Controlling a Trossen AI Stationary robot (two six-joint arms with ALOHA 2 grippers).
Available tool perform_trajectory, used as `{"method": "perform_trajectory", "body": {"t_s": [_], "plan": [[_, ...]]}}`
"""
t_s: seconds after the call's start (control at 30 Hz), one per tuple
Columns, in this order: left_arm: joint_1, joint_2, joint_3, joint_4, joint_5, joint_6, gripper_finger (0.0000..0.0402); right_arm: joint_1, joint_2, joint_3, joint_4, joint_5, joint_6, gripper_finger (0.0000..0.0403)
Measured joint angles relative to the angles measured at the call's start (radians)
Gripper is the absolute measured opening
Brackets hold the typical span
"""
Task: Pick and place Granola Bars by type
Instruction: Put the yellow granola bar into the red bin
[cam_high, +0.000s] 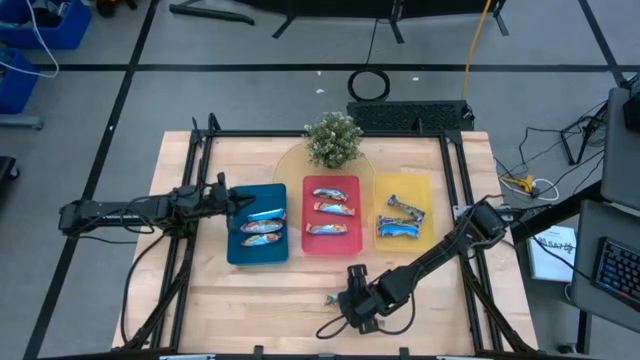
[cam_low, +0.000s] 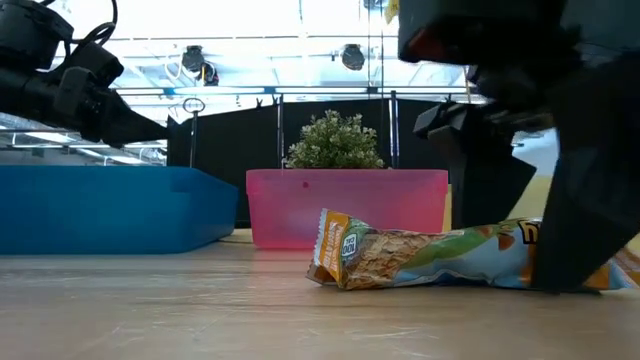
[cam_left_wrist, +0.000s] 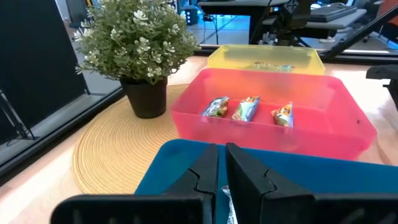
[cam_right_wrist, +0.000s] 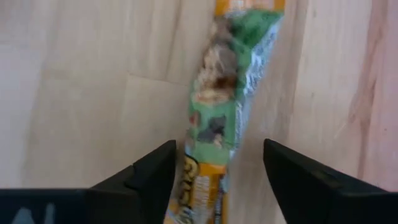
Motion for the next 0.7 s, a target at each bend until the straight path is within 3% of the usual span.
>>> {"method": "perform_trajectory", "body": {"t_s": [0.17,0.4,0.7], "plan": [[0.0,0.0,0.0,0.001,-0.002,0.003,0.0037,-0.02,-0.001,-0.017,0.017,-0.05,-0.015,0.0176],[0.0,0.0,0.0,0.0,-0.003,0.006,0.0037,-0.06,-0.01,-0.022,0.043,-0.125,-0.047,0.003],[0.0,0.0,0.0,-0.012,-0.003,0.013,0.0037,-0.089,-0.218,-0.022,0.036,-0.101,-0.126,0.0056]]}}
